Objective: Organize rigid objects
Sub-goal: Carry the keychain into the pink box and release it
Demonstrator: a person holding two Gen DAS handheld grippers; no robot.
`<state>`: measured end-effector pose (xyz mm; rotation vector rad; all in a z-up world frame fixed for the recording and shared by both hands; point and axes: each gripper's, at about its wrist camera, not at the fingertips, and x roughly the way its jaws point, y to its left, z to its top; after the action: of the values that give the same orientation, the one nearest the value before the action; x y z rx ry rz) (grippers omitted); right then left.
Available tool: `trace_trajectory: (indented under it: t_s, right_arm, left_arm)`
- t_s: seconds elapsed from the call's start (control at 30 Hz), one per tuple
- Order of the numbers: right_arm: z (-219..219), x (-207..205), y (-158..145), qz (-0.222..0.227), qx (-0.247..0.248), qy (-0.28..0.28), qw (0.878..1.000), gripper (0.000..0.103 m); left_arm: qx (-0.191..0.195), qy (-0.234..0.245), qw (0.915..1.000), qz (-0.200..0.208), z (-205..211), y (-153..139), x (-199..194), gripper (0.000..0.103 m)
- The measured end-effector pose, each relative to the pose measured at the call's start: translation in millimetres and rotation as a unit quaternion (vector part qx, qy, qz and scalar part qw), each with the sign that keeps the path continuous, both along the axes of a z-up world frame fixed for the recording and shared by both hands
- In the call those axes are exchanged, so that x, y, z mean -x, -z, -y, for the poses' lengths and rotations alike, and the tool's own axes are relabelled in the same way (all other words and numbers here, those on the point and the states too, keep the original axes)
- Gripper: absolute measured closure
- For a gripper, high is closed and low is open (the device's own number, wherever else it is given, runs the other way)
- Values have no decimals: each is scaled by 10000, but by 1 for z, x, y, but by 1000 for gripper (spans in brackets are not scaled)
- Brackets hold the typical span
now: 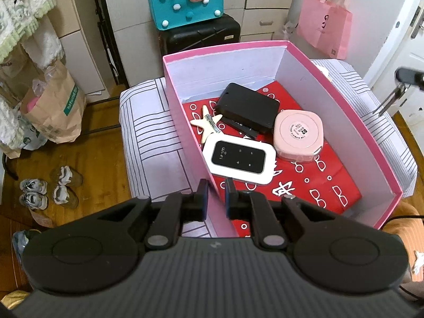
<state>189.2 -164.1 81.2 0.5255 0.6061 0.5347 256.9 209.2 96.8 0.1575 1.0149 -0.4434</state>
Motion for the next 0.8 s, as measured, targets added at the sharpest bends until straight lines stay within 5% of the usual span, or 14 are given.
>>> trace_trajectory:
  t_s: [0.23, 0.53, 0.67, 0.8]
  right_arm:
    - [-60, -21, -19, -78, 365, -794, 9961, 98]
    - [-132, -93, 24, -733, 964, -1665, 9786, 97]
    - [-150, -109, 35, -597, 1525, -1564, 9740, 92]
    - [-137, -104, 29, -386, 1437, -1472, 9779, 85]
  left_arm:
    - [-30, -30, 9999, -114, 1, -1, -2, 92]
    - [240, -218, 9990, -309, -7, -1, -9, 92]
    - [259, -256, 9987, -344, -8, -1, -8, 92]
    - [242, -273, 9987, -360, -7, -3, -7, 92]
